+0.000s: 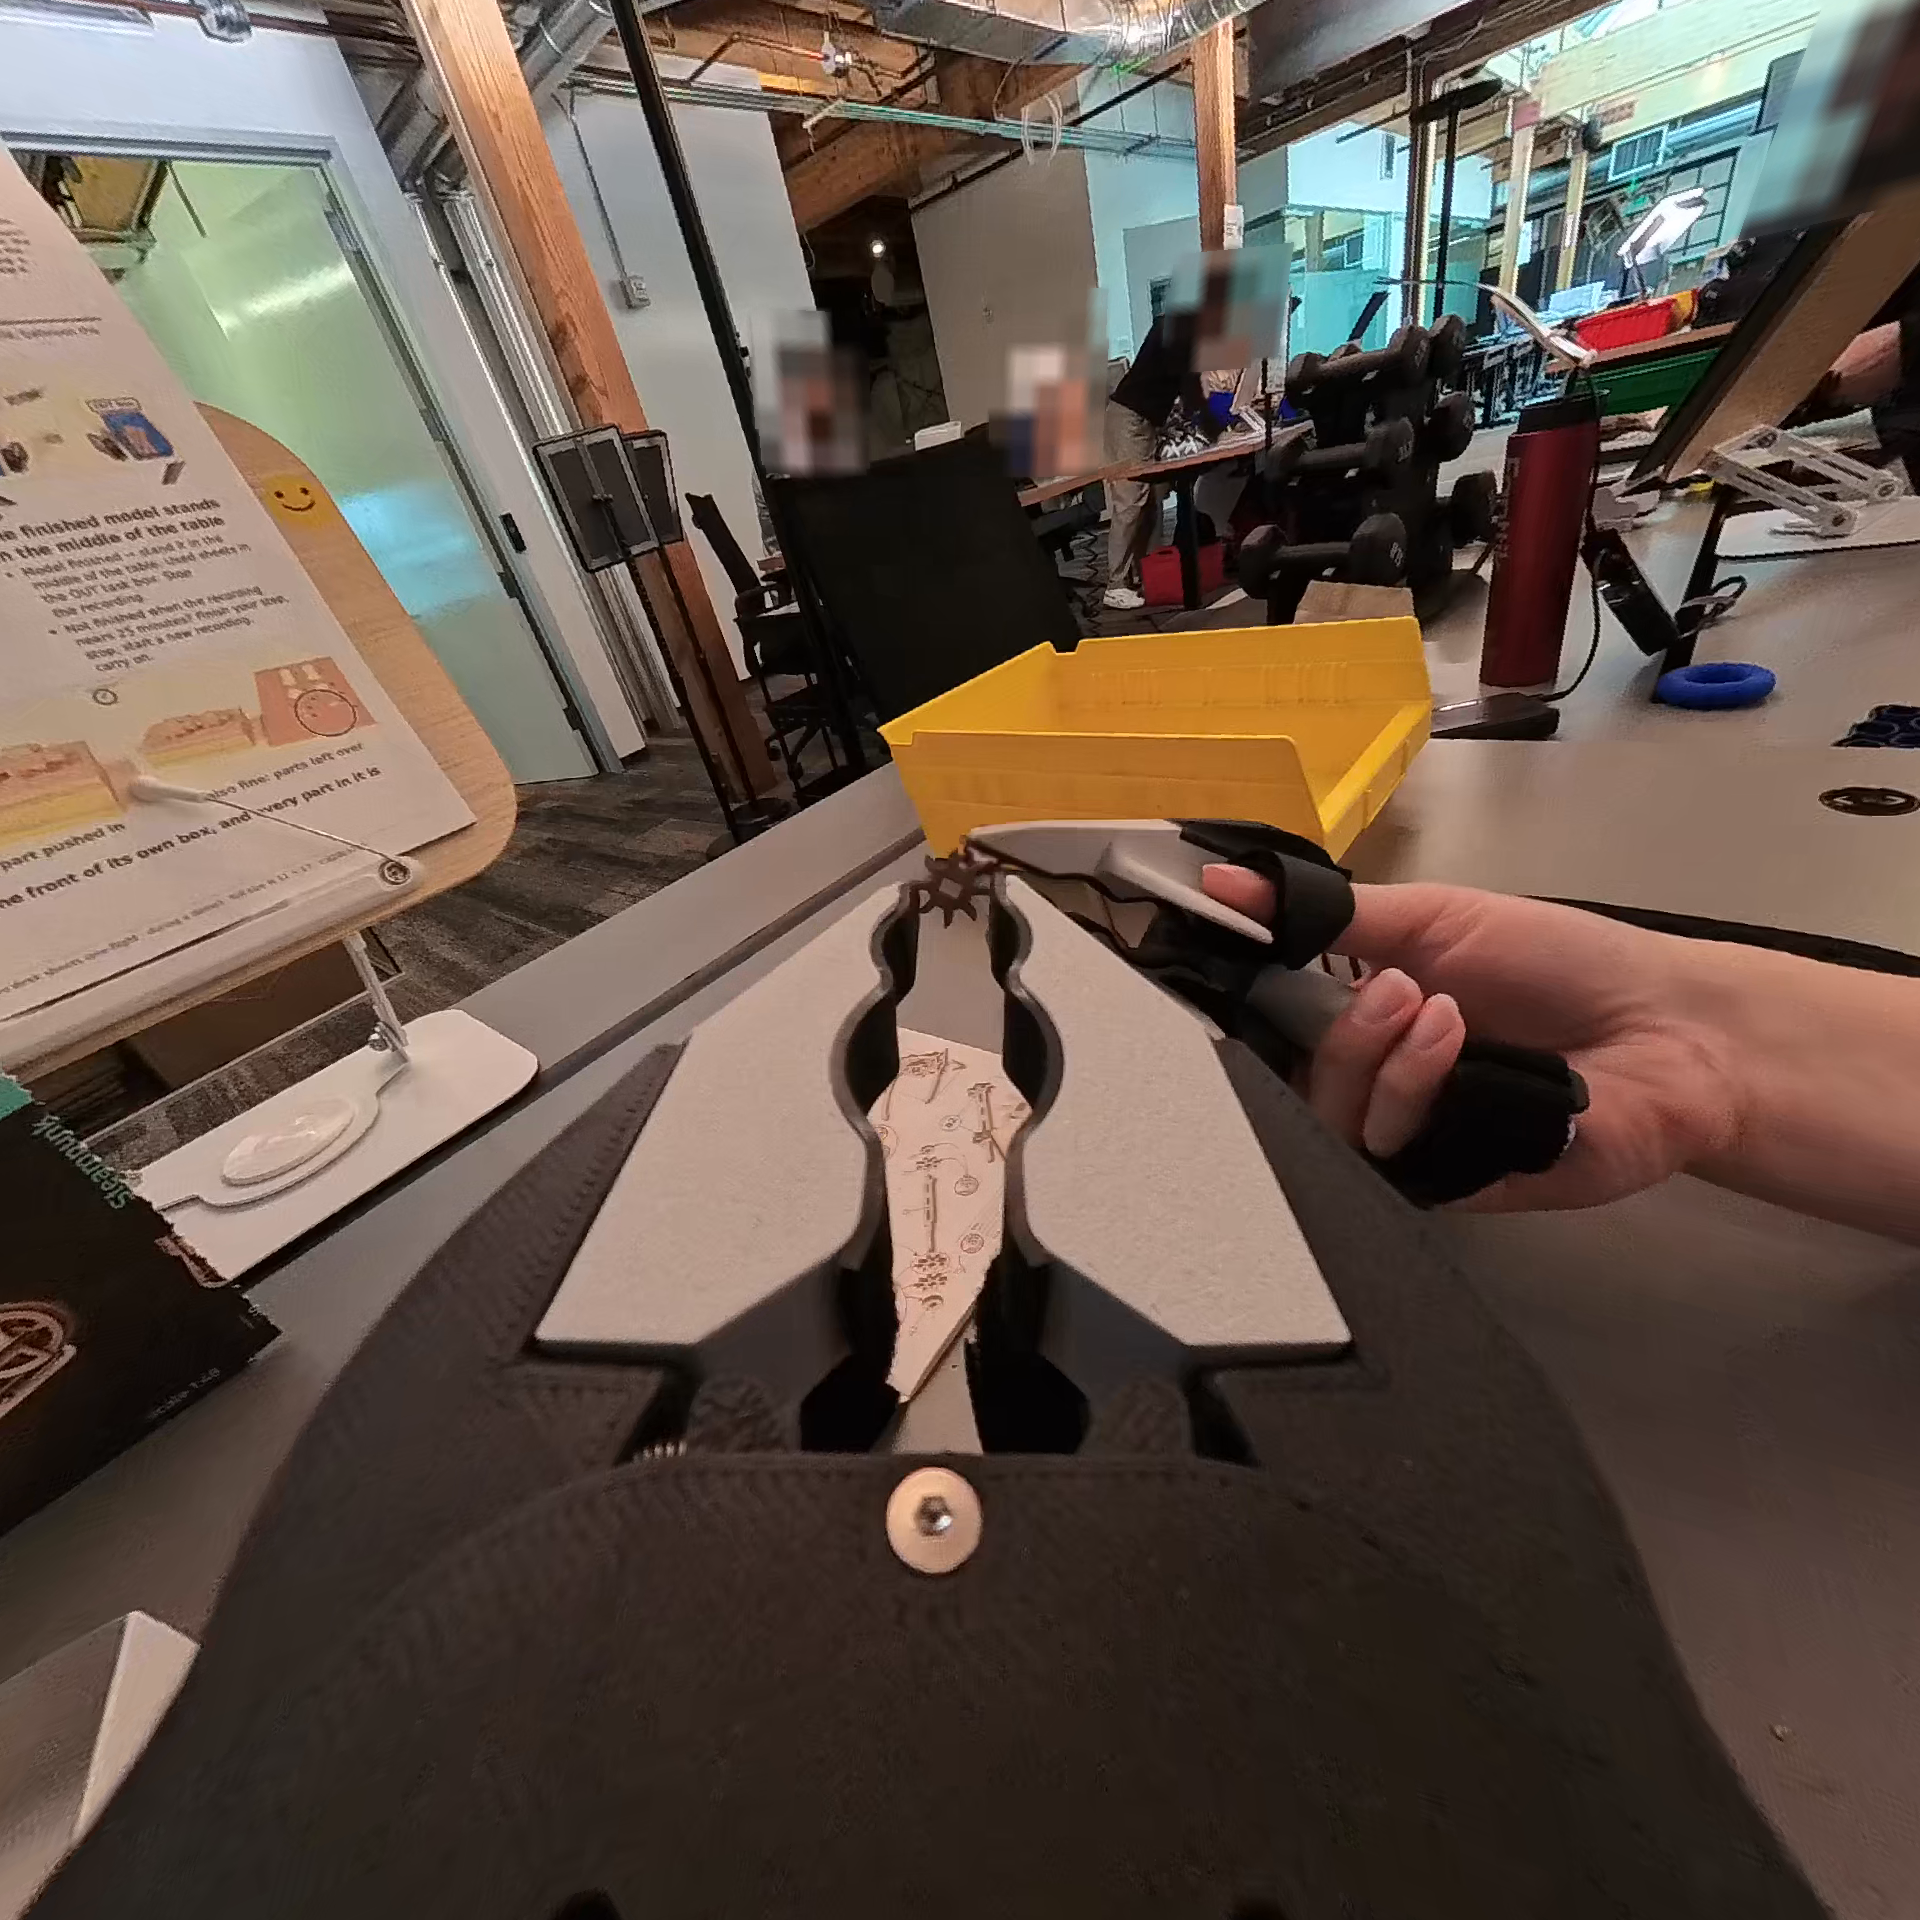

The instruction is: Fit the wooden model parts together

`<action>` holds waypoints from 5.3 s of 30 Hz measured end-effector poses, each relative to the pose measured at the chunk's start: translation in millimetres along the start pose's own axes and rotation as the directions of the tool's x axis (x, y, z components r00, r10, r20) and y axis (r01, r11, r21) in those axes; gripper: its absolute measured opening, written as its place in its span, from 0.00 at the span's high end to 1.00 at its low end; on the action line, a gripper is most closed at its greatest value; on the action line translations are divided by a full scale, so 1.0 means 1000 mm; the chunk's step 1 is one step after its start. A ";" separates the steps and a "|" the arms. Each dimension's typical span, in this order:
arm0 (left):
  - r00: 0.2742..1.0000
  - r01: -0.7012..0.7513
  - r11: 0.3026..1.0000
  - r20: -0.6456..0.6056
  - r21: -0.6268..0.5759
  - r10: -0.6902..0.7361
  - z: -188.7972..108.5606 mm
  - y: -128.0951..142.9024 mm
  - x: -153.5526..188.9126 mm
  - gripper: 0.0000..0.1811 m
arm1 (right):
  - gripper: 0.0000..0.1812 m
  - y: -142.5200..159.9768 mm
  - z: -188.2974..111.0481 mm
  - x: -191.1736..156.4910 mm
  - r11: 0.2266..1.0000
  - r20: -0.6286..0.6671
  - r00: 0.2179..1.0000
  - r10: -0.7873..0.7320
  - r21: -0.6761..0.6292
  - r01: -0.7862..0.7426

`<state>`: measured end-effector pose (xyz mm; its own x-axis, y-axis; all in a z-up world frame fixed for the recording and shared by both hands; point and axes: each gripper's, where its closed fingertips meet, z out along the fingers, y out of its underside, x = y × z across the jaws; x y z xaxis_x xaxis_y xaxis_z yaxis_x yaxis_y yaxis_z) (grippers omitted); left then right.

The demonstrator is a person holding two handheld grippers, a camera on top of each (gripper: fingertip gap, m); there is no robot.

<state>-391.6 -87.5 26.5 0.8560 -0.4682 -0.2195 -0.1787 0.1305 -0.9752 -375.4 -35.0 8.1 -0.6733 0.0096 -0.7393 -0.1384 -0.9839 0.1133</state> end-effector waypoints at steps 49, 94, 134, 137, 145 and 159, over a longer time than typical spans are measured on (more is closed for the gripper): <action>0.994 -0.105 0.994 -0.039 -0.007 0.105 0.004 0.007 0.005 0.94 | 1.00 0.003 0.000 0.005 1.000 -0.029 0.999 0.019 -0.015 -0.019; 0.958 -0.014 0.993 -0.282 0.115 0.046 -0.005 -0.013 0.005 0.94 | 1.00 0.038 0.017 -0.027 0.788 -0.006 0.809 -0.588 -0.227 0.572; 0.882 0.159 0.986 -0.455 0.041 -0.123 -0.012 -0.017 0.000 0.96 | 1.00 0.038 0.016 -0.039 0.667 0.001 0.687 -0.727 -0.238 0.706; 0.867 0.180 0.983 -0.477 0.033 -0.143 -0.013 -0.019 0.003 0.96 | 1.00 0.046 0.018 -0.046 0.569 0.034 0.593 -0.804 -0.245 0.785; 0.791 0.272 0.962 -0.568 -0.003 -0.226 -0.018 -0.023 0.014 1.00 | 1.00 0.065 0.021 -0.050 0.405 0.120 0.450 -0.885 -0.277 0.871; 0.760 0.302 0.953 -0.611 0.028 -0.223 -0.023 -0.030 0.017 1.00 | 0.92 0.081 0.022 -0.049 0.287 0.194 0.369 -0.909 -0.351 0.891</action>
<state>-383.2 -119.8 51.5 0.3941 -0.9184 0.0339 0.1017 0.0070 -0.9948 -369.6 -111.1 67.8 -0.2634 0.9324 -0.2474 -0.3847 -0.3367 -0.8594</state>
